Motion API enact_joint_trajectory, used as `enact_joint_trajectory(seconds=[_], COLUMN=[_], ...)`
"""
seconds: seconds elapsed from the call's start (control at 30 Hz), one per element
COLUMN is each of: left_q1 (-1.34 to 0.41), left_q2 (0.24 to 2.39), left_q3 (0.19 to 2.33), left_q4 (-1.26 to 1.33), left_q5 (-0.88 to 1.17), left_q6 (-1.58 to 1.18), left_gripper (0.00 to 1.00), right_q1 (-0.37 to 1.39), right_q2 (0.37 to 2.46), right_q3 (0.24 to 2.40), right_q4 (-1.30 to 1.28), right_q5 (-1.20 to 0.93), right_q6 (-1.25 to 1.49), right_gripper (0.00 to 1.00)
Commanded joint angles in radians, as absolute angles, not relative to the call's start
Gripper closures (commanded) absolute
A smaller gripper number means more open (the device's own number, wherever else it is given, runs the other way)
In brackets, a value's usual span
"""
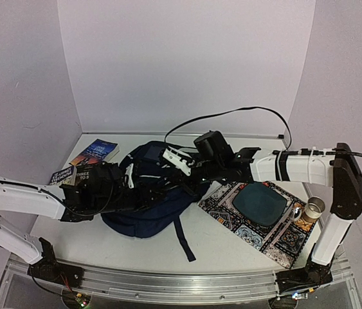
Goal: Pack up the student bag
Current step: Pick up the second largest pocket of the student bag.
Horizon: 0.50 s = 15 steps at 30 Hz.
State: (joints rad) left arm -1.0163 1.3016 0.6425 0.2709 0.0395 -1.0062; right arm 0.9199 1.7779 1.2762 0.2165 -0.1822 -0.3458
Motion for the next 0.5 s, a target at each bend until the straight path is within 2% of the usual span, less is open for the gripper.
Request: enact_joint_trajectory(seconds=[0.0, 0.17, 0.33, 0.47], left_q1=[-1.02, -1.036, -1.064, -1.066], left_q2=[1.3, 1.297, 1.34, 1.372], left_q3=[0.602, 0.599, 0.684, 0.715], left_q4=[0.301, 0.267, 0.044, -0.007], left_q5=[-0.042, -0.105, -0.313, -0.418], left_q6=[-1.077, -1.071, -1.025, -0.997], left_gripper=[0.63, 0.57, 0.5, 0.49], right_q1=[0.924, 0.926, 0.941, 0.955], right_q2=[1.73, 1.726, 1.718, 1.719], right_q3=[1.297, 1.3, 1.293, 1.295], right_q4=[0.311, 0.309, 0.305, 0.305], right_q5=[-0.198, -0.176, -0.161, -0.164], right_q6=[-0.316, -0.279, -0.26, -0.248], right_gripper=[1.0, 1.0, 1.0, 1.0])
